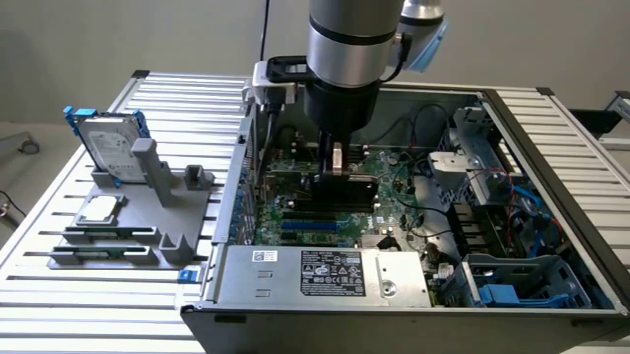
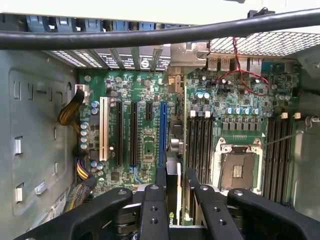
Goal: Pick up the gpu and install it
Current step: 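Insert the gpu into the slot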
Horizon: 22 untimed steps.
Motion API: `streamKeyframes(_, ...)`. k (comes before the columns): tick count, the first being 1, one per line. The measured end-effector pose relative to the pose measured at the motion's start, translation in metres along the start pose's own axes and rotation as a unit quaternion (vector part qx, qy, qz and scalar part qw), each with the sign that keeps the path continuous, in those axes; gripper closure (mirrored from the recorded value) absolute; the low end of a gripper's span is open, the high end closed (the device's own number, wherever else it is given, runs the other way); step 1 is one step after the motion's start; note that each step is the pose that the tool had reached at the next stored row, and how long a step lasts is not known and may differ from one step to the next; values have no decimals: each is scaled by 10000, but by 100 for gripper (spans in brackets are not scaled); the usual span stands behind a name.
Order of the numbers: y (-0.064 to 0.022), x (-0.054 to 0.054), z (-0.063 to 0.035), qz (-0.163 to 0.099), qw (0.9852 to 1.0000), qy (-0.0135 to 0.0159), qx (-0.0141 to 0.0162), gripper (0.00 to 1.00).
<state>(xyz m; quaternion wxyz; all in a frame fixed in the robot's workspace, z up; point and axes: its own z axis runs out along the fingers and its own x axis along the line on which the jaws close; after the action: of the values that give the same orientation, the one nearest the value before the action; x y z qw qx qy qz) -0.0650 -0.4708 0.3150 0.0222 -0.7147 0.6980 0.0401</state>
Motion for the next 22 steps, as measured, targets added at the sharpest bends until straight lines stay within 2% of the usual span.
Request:
streamKeyframes(18,55,91,90,39,10000,0,5,74)
streamKeyframes(22,65,98,115,124,9999,-1,12,74)
